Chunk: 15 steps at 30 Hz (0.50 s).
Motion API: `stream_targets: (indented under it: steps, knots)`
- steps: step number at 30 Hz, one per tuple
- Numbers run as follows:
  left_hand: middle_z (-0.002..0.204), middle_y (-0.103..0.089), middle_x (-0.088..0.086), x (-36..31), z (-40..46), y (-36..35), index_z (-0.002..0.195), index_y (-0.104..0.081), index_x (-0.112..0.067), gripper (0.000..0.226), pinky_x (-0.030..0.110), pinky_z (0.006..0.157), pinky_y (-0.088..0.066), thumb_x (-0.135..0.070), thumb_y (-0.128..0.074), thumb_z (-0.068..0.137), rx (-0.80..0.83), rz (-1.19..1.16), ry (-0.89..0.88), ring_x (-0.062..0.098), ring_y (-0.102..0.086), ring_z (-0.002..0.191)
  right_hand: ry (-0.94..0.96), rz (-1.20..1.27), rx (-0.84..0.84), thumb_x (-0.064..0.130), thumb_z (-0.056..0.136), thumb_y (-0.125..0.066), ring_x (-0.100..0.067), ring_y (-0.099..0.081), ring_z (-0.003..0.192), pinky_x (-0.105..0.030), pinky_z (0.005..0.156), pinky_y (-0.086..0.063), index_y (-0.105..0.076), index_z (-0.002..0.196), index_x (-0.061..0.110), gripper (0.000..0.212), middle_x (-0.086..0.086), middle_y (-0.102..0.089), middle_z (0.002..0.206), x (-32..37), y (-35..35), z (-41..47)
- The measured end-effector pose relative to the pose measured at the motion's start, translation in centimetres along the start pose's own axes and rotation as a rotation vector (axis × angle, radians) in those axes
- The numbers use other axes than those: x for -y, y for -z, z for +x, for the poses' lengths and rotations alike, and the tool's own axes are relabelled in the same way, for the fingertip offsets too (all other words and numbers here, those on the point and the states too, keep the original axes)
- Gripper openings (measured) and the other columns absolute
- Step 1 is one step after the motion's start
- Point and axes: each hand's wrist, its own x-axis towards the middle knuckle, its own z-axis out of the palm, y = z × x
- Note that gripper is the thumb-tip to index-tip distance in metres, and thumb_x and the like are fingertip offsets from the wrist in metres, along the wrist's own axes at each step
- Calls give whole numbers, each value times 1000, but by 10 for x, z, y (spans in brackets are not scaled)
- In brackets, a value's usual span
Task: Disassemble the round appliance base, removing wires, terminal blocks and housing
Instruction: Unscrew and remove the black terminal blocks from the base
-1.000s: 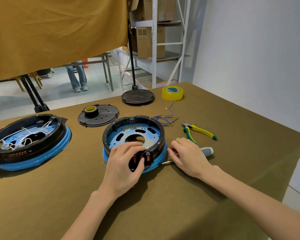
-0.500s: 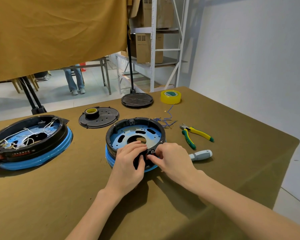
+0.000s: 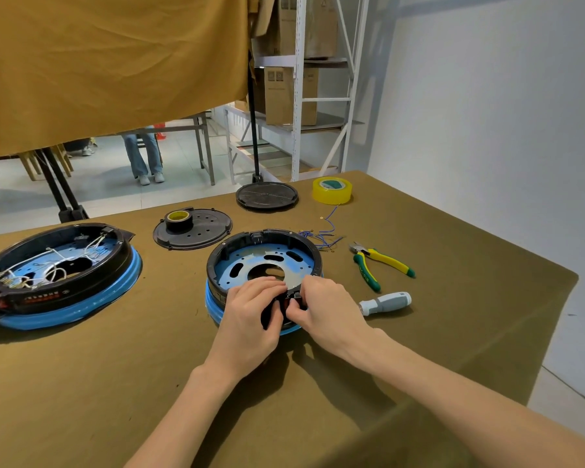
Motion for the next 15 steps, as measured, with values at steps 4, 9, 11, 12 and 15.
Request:
stream_targets:
  steps: [4,9,11,12,15]
  knots:
    - [131,-70,-6,1,0,1,129,-71,-19,40,15,114,-27,-10,-73,90,8,17,-20,2,-52,130,-23,15,22,36,95,-55,-8,-48,61,-20,49,-27,-49,79,19,24,4,-52,70,1,1,5]
    - [130,-71,-5,0,1,1,129,-71,-19,40,16,112,-28,-10,-74,90,5,17,-8,3,-54,128,-31,15,47,39,97,-55,-9,-53,62,-21,49,-35,-51,80,20,26,4,-55,71,0,6,5]
    - [129,-71,-5,-1,0,1,128,-71,-18,39,14,111,-29,-10,-74,91,-5,11,-7,1,-53,127,-24,-28,40,45,98,-54,-8,-52,64,-21,50,-34,-51,84,21,28,6,-54,74,0,6,2]
    - [129,-71,-5,-1,0,1,128,-71,-18,39,13,110,-29,-10,-74,90,-9,11,-7,1,-53,126,-19,-40,37,49,98,-54,-7,-52,65,-21,51,-33,-51,86,22,30,6,-54,76,0,6,1]
    - [127,-72,-4,-2,0,0,127,-72,-18,39,12,110,-28,-9,-75,90,-19,19,-4,0,-53,124,-3,-48,53,51,98,-57,-9,-55,74,-19,55,-35,-55,92,22,30,5,-59,83,2,11,1]
